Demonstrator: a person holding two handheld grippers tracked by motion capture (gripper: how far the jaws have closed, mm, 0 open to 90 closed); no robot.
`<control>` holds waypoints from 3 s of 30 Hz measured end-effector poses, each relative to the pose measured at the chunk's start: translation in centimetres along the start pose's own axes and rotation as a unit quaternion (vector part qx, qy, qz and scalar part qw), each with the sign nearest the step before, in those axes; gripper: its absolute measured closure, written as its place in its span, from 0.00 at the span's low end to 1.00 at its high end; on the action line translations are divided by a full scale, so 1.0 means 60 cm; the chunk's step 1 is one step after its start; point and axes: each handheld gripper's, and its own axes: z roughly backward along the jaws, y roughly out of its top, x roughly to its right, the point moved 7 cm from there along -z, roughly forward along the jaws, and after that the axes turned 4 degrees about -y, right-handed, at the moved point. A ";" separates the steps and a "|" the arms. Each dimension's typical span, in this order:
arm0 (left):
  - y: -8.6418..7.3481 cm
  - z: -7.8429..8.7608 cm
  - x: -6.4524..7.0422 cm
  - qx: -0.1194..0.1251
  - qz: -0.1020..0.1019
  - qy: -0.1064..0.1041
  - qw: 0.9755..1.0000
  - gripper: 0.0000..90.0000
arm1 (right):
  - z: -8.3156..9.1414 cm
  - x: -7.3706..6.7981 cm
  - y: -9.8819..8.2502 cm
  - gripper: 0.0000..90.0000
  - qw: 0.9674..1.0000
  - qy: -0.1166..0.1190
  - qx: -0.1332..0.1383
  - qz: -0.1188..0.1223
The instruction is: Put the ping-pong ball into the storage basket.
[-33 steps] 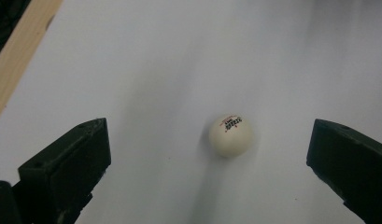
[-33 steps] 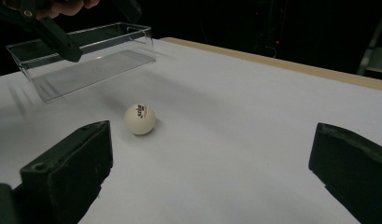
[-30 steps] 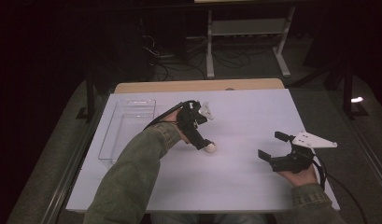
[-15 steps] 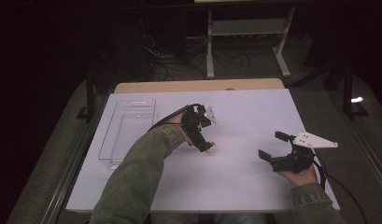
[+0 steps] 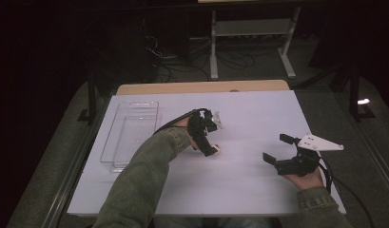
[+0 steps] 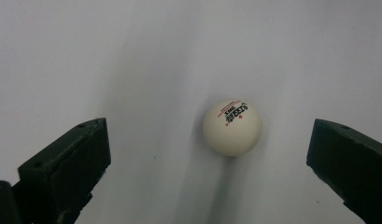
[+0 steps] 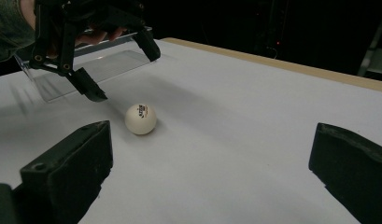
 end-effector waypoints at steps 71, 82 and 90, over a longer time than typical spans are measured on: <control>-0.013 -0.066 0.024 -0.028 -0.056 -0.059 0.996 0.56 | -0.001 0.003 0.001 0.00 0.999 0.016 0.008 -0.031; -0.015 -0.056 0.021 -0.038 -0.051 -0.047 0.997 0.56 | -0.001 0.002 0.000 0.00 0.999 0.015 0.005 -0.028; -0.008 -0.029 0.026 -0.029 -0.051 -0.035 0.998 0.56 | -0.005 0.002 0.001 0.00 0.999 0.020 0.005 -0.025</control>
